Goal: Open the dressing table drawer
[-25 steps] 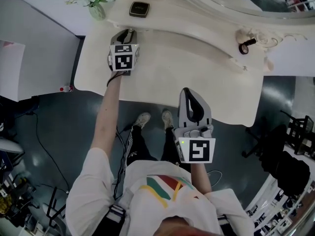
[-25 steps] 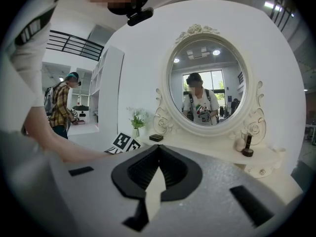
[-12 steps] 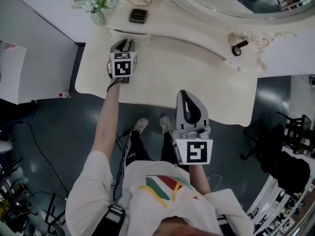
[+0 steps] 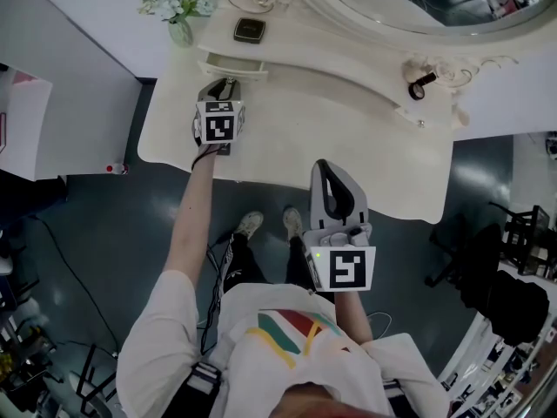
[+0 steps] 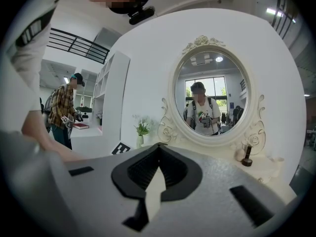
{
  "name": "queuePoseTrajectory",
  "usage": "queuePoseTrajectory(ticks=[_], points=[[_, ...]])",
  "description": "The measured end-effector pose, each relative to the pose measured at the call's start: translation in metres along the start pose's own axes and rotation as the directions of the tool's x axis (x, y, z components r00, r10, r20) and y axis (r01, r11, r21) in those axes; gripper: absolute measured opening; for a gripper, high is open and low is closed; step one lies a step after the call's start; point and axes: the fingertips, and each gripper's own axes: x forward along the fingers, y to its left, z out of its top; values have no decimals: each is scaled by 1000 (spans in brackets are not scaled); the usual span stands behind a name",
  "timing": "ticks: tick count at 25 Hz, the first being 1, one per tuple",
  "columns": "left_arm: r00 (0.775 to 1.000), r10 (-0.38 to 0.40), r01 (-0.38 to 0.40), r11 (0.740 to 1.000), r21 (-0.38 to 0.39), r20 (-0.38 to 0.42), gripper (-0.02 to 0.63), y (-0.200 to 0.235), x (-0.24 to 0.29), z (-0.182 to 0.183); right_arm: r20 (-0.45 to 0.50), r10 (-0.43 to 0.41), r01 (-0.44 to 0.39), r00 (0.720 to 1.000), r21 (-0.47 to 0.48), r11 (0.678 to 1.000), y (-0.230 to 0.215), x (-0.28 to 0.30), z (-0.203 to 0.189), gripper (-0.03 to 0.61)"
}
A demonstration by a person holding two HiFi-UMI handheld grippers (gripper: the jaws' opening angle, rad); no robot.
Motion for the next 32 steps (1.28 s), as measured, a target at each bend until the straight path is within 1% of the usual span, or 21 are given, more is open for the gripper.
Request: queuePoseTrajectory(ticks=[8, 12, 16, 21, 23, 27, 32], points=[[1000, 2, -2, 1000, 9, 8, 87, -2, -9, -4, -1, -4, 4, 1000, -5, 1000, 0, -7, 1, 0], [1000, 0, 0, 1000, 6, 1, 86, -2, -10, -8, 4, -13, 13, 1000, 8, 1000, 0, -9, 1, 0], [1000, 2, -2, 1000, 8, 0, 87, -3, -14, -10, 0, -7, 7, 1000, -3, 1000, 2, -12, -1, 0], [1000, 5, -5, 1000, 7, -9, 87, -3, -20, -12, 20, -14, 14, 1000, 7, 1000, 2, -13, 2, 0], [1000, 3, -3, 1000, 13, -6, 87, -3, -21, -13, 14, -10, 10, 1000, 1, 1000, 3, -15, 2, 0], [1000, 0, 0, 1000, 18, -9, 87, -4, -22, -15, 43, -7, 8, 999, -30, 1000, 2, -16, 7, 0], [1000, 10, -10, 1000, 12, -27, 87, -3, -25, -16, 11, -9, 9, 1000, 12, 1000, 3, -17, 3, 0]])
